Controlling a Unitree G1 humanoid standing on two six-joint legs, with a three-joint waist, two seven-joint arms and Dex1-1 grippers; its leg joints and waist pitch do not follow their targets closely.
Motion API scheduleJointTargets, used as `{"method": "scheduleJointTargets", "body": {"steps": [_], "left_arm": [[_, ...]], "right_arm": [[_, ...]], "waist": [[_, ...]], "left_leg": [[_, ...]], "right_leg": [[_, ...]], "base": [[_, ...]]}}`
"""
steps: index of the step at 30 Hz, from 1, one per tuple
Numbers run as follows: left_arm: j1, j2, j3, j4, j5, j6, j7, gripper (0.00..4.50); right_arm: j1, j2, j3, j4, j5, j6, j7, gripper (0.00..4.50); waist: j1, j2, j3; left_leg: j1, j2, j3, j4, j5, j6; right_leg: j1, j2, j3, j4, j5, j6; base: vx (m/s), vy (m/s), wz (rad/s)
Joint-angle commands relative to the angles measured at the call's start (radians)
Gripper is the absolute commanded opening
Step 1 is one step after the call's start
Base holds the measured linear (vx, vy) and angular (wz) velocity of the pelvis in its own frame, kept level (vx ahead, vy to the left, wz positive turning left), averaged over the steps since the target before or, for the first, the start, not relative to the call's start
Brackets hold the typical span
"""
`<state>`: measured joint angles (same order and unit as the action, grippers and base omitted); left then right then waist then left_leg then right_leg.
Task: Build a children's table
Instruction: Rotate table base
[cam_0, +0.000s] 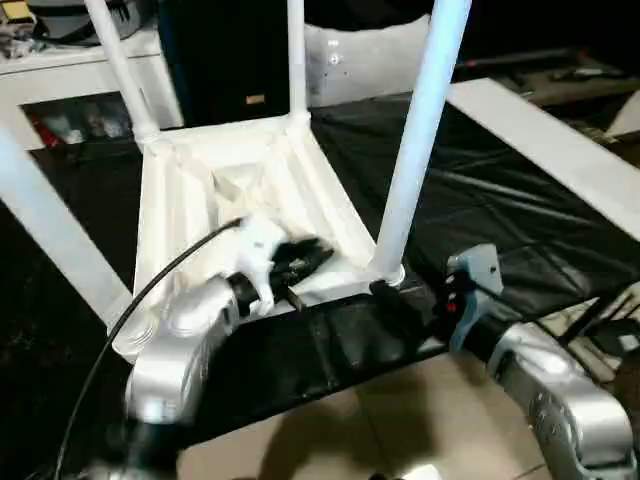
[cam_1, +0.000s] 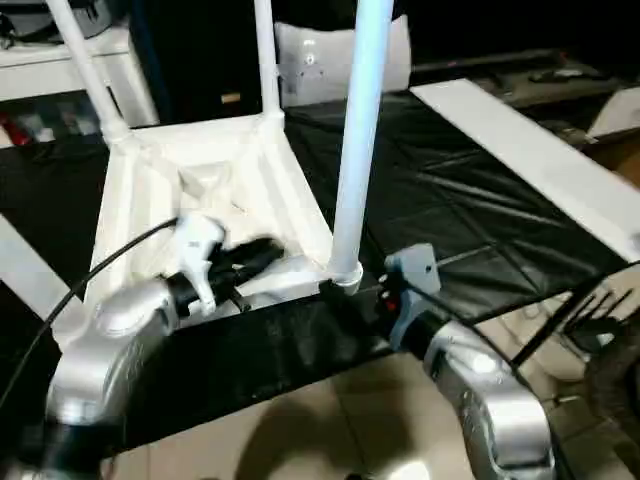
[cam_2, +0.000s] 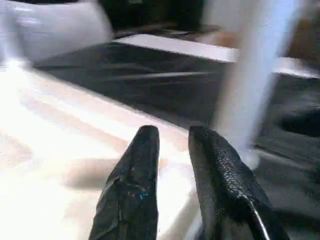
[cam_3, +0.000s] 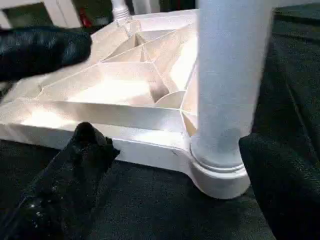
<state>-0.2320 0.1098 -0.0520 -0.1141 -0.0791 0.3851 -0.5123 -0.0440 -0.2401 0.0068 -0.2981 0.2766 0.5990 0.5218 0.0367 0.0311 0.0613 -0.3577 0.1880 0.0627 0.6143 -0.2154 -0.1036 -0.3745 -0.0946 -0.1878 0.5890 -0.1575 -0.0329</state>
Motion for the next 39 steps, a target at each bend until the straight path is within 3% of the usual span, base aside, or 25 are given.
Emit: {"method": "scheduleJointTargets", "body": {"steps": [1,2,3,4,5,6,7,8,9,10,11,12,13,14,15,16,17,18,21,23,26,29,32,36,39], "left_arm": [[0.015,-0.019,0.018,-0.038,0.06,0.069,0.103,1.15],[0.016,-0.022,0.02,-0.038,0.065,0.083,0.116,1.15],[0.022,-0.023,0.017,-0.038,0.083,0.104,0.148,1.15],[0.03,-0.025,0.019,-0.037,0.092,0.115,0.171,1.15],[0.041,-0.024,0.016,-0.044,0.092,0.119,0.181,1.15],[0.048,-0.024,0.013,-0.051,0.089,0.121,0.186,1.15],[0.058,-0.025,0.009,-0.064,0.087,0.13,0.192,1.15],[0.065,-0.022,0.003,-0.074,0.094,0.128,0.198,1.15],[0.07,-0.023,0.003,-0.079,0.1,0.125,0.204,1.15],[0.076,-0.025,0.003,-0.084,0.105,0.124,0.212,1.15],[0.081,-0.029,0.014,-0.086,0.109,0.121,0.226,1.15],[0.086,-0.028,0.015,-0.089,0.11,0.119,0.226,1.15],[0.089,-0.03,0.018,-0.091,0.106,0.116,0.225,1.15],[0.094,-0.032,0.02,-0.099,0.093,0.119,0.223,1.15],[0.097,-0.03,0.02,-0.104,0.086,0.121,0.218,1.15],[0.097,-0.029,0.019,-0.106,0.083,0.122,0.217,1.15],[0.097,-0.021,0.013,-0.109,0.073,0.128,0.213,1.15],[0.098,-0.018,0.011,-0.11,0.07,0.13,0.212,1.51],[0.116,-0.011,0.001,-0.136,0.034,0.146,0.166,1.66],[0.131,-0.001,-0.006,-0.15,0.022,0.153,0.144,1.81],[0.147,0.035,-0.007,-0.168,-0.011,0.159,0.086,2.12],[0.154,0.095,-0.009,-0.186,-0.032,0.155,0.02,2.42],[0.155,0.138,-0.004,-0.192,-0.046,0.14,-0.024,2.47],[0.176,0.225,0.011,-0.218,-0.098,0.15,-0.13,2.85],[0.204,0.265,0.02,-0.241,-0.152,0.185,-0.189,3.16]], "right_arm": [[-0.024,-0.016,0.015,0.015,-0.022,-0.026,0.003,4.47],[-0.026,-0.018,0.018,0.018,-0.025,-0.03,0.004,4.47],[-0.031,-0.026,0.034,0.03,-0.038,-0.046,0.01,4.47],[-0.035,-0.034,0.049,0.042,-0.056,-0.069,0.014,4.47],[-0.038,-0.041,0.061,0.055,-0.077,-0.093,0.009,4.47],[-0.04,-0.046,0.068,0.063,-0.09,-0.107,0.004,4.47],[-0.042,-0.051,0.071,0.069,-0.089,-0.098,0.004,4.47],[-0.042,-0.048,0.068,0.074,-0.086,-0.099,0.0,4.47],[-0.041,-0.04,0.057,0.081,-0.076,-0.094,-0.003,4.47],[-0.041,-0.032,0.047,0.089,-0.065,-0.09,-0.006,4.47],[-0.048,-0.028,0.033,0.097,-0.043,-0.09,0.01,4.47],[-0.053,-0.023,0.024,0.105,-0.039,-0.148,0.025,4.47],[-0.053,-0.017,0.018,0.107,-0.03,-0.224,0.054,4.47],[-0.043,-0.013,0.015,0.101,-0.016,-0.289,0.082,4.47],[-0.035,-0.014,0.015,0.093,-0.008,-0.269,0.079,4.47],[-0.033,-0.014,0.015,0.09,-0.005,-0.257,0.077,4.47],[-0.034,-0.018,0.022,0.092,-0.016,-0.216,0.046,4.47],[-0.036,-0.021,0.027,0.095,-0.024,-0.219,0.041,4.5],[-0.051,-0.015,0.029,0.104,-0.028,-0.184,0.025,4.5],[-0.06,-0.011,0.027,0.117,-0.031,-0.177,0.02,4.5],[-0.072,-0.01,0.031,0.13,-0.035,-0.168,0.006,4.5],[-0.081,-0.015,0.045,0.13,-0.034,-0.135,-0.009,4.5],[-0.09,-0.017,0.052,0.135,-0.042,-0.118,-0.02,4.5],[-0.138,0.02,0.03,0.189,-0.05,-0.188,-0.047,4.5],[-0.162,0.018,0.014,0.223,-0.056,-0.221,-0.058,4.5]], "waist": [[0.006,-0.019,-0.028],[0.0,-0.03,-0.024],[-0.016,-0.026,-0.032],[-0.014,-0.032,-0.021],[-0.025,-0.002,-0.037],[0.002,0.026,-0.033],[0.005,-0.003,-0.053],[0.007,-0.057,-0.044],[0.03,-0.082,-0.035],[0.036,-0.058,-0.043],[0.047,-0.064,-0.052],[0.083,-0.074,-0.053],[0.099,-0.044,-0.062],[0.077,-0.019,-0.061],[0.064,-0.004,-0.079],[0.063,0.004,-0.081],[0.064,0.006,-0.076],[0.062,-0.001,-0.066],[0.051,-0.011,-0.06],[0.041,-0.021,-0.053],[0.035,-0.029,-0.05],[0.028,-0.034,-0.057],[0.03,-0.032,-0.062],[0.031,-0.027,-0.069],[0.026,-0.028,-0.062]], "left_leg": [[-0.014,0.03,-0.056,-0.116,-0.627,-0.036],[0.027,-0.005,-0.043,-0.061,-0.573,-0.049],[0.083,-0.056,0.017,0.091,-0.394,-0.01],[0.058,-0.046,0.035,0.111,-0.346,0.023],[-0.03,0.01,0.026,0.035,-0.355,0.055],[-0.157,0.053,-0.084,-0.125,-0.523,0.054],[-0.09,0.008,-0.075,-0.08,-0.464,0.059],[-0.078,-0.039,-0.054,-0.017,-0.367,0.059],[-0.047,-0.043,0.003,0.179,-0.118,0.051],[-0.074,-0.041,-0.006,0.215,-0.072,0.051],[-0.098,-0.03,-0.006,0.195,-0.078,0.035],[-0.087,-0.003,0.001,0.131,-0.059,0.061],[-0.059,0.024,0.007,0.039,0.023,0.108],[-0.029,0.045,0.012,-0.027,0.064,0.16],[0.006,0.067,-0.006,-0.028,0.076,0.184],[0.023,0.079,-0.016,-0.031,0.071,0.199],[0.016,0.082,-0.016,-0.036,0.034,0.193],[-0.007,0.058,-0.004,-0.054,-0.107,0.119],[-0.02,0.042,0.007,-0.075,-0.293,0.037],[-0.015,0.034,0.016,-0.082,-0.393,0.015],[-0.012,0.03,0.028,-0.088,-0.372,0.021],[-0.016,0.029,0.034,-0.09,-0.254,0.05],[-0.013,0.028,0.045,-0.09,-0.222,0.071],[-0.016,0.03,0.049,-0.088,-0.137,0.087],[-0.014,0.033,0.054,-0.092,-0.175,0.08]], "right_leg": [[0.037,-0.059,0.047,-0.08,-0.616,-0.047],[0.0,-0.064,0.009,-0.132,-0.761,-0.064],[-0.023,-0.102,-0.09,-0.211,-0.861,-0.134],[0.0,-0.113,-0.134,-0.229,-0.877,-0.134],[0.113,-0.115,-0.159,-0.162,-0.781,-0.021],[0.18,-0.036,0.022,0.139,-0.428,0.032],[0.108,-0.047,0.109,0.121,-0.412,-0.008],[0.068,-0.118,0.109,0.009,-0.671,0.035],[-0.012,-0.245,0.11,-0.148,-0.928,0.119],[0.019,-0.282,0.122,-0.137,-0.91,0.128],[0.036,-0.252,0.182,-0.088,-0.777,0.163],[0.064,-0.23,0.174,-0.071,-0.641,0.011],[0.068,-0.171,0.137,-0.049,-0.416,-0.155],[0.037,-0.057,0.081,0.004,-0.252,-0.19],[0.02,-0.029,0.078,0.033,-0.18,-0.171],[0.01,-0.022,0.085,0.04,-0.129,-0.157],[0.011,-0.033,0.108,0.024,-0.068,-0.143],[0.031,-0.05,0.128,0.005,-0.068,-0.159],[0.051,-0.073,0.136,-0.021,-0.194,-0.143],[0.047,-0.081,0.142,-0.048,-0.37,-0.103],[0.04,-0.086,0.153,-0.074,-0.508,-0.06],[0.043,-0.077,0.155,-0.067,-0.395,-0.076],[0.04,-0.07,0.156,-0.061,-0.34,-0.114],[0.037,-0.065,0.154,-0.043,-0.196,-0.16],[0.036,-0.063,0.154,-0.044,-0.216,-0.174]], "base": [[0.039,-0.11,0.85],[0.039,-0.11,0.85],[-0.006,-0.125,0.64],[0.041,-0.043,0.32],[0.041,-0.043,0.32],[0.088,-0.041,0.27],[0.016,-0.113,0.58],[0.016,-0.113,0.58],[-0.026,-0.081,0.64],[0.003,-0.002,0.36],[0.003,-0.002,0.36],[0.041,0.051,0.16],[0.0,0.098,0.11],[0.0,0.098,0.11],[0.017,0.119,0.12],[0.018,0.095,0.08],[0.018,0.095,0.08],[-0.009,0.087,0.0],[-0.039,0.061,-0.09],[-0.052,0.022,-0.12],[0.0,0.0,0.0],[0.0,0.0,0.0],[0.0,0.0,0.0],[0.0,0.0,0.0],[0.0,0.0,0.0]]}}
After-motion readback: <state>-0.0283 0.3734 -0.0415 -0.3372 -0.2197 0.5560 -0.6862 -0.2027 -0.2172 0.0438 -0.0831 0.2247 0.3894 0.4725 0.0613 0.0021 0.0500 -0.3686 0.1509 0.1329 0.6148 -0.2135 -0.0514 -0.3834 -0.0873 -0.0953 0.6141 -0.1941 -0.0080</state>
